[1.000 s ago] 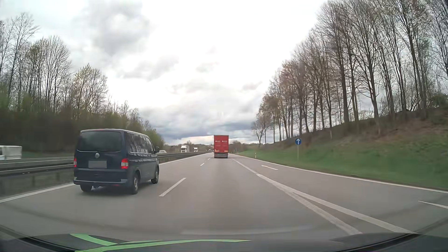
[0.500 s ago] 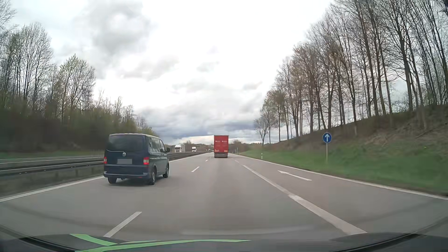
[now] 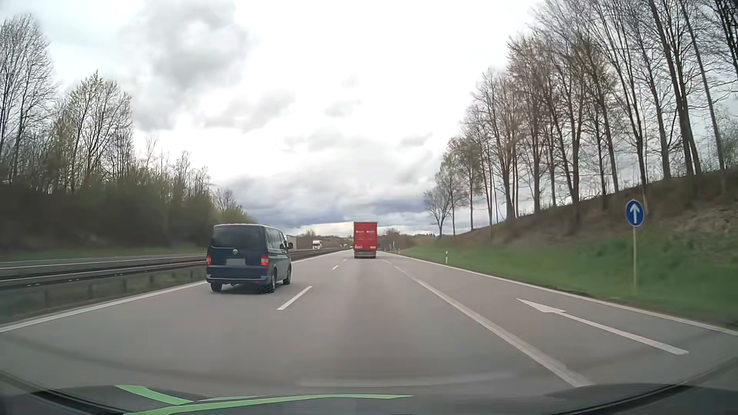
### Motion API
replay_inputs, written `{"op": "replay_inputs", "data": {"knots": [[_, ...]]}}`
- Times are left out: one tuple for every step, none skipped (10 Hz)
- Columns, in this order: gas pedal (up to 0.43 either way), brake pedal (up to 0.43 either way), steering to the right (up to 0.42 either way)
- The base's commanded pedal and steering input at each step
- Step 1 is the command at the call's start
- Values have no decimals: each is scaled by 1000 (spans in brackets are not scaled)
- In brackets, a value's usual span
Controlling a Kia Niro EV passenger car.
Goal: Follow the waypoints while adhering to traffic rules and regulations
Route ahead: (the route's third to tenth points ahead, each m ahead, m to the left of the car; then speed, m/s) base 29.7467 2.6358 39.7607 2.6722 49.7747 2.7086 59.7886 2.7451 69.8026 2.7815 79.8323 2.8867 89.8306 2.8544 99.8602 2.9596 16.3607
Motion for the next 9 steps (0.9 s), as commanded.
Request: {"op": "replay_inputs", "data": {"knots": [[67,0,-4],[67,0,-4],[67,0,-4],[67,0,-4],[79,0,-3],[87,0,-3],[98,0,-3],[110,0,-2],[110,0,-2]]}}
